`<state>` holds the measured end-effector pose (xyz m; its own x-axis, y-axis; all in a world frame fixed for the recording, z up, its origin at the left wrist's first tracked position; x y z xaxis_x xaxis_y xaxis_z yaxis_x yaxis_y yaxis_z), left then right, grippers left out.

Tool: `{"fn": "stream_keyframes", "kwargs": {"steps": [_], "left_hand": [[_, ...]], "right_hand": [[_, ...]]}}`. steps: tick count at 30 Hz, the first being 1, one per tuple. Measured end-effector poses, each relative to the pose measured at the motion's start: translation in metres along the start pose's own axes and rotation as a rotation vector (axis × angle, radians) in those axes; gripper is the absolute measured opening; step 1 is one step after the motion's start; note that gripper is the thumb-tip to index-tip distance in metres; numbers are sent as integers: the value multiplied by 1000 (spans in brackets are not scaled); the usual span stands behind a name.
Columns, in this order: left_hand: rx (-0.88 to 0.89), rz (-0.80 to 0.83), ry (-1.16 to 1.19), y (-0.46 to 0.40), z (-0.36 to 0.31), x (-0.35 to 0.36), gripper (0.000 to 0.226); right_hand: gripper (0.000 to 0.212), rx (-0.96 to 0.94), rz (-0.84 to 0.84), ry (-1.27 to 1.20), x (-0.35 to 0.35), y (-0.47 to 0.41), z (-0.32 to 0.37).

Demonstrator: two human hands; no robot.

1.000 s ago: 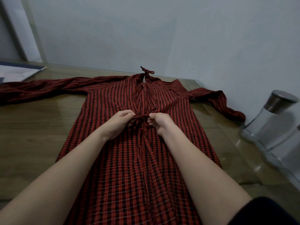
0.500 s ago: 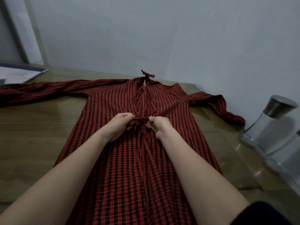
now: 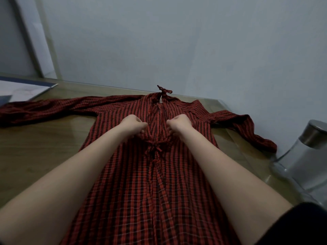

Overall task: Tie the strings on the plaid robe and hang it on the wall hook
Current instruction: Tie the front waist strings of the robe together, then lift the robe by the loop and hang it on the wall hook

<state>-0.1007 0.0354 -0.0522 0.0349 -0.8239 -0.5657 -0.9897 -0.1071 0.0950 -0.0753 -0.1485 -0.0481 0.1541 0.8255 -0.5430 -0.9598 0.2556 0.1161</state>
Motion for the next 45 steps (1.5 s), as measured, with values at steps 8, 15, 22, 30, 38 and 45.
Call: {"fn": "stream_keyframes", "kwargs": {"steps": [8,15,22,30,38,45], "left_hand": [[44,-71,-58,-86,-22,-4,22],[128,-208,-208,-179,-48,2,23],[49,-68,-360,-247,-38,37,72],[-129,-110,-368,-253,-25,53,56],[-21,-194,-374,-215,-72,32,33],[326,-138,-173,-157,-172,-12,45]], "right_hand": [[14,-17,135,-111,12,-68,40],[18,-103,86,-155,38,-167,63],[31,-41,67,-92,67,-210,33],[43,41,249,-30,71,-209,27],[26,40,128,-82,40,-183,49],[34,237,172,-403,-17,-147,109]]}}
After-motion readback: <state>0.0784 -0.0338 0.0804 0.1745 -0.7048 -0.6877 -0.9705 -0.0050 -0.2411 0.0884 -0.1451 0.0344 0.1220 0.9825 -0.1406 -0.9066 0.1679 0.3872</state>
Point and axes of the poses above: each hand's wrist, its own y-axis away from the middle knuckle, its own x-axis out of the palm, z = x × y, the point moved 9 cm from there along -y, towards the middle knuckle, and after that the axes turned 4 degrees about -z, right-handed, at the moved point
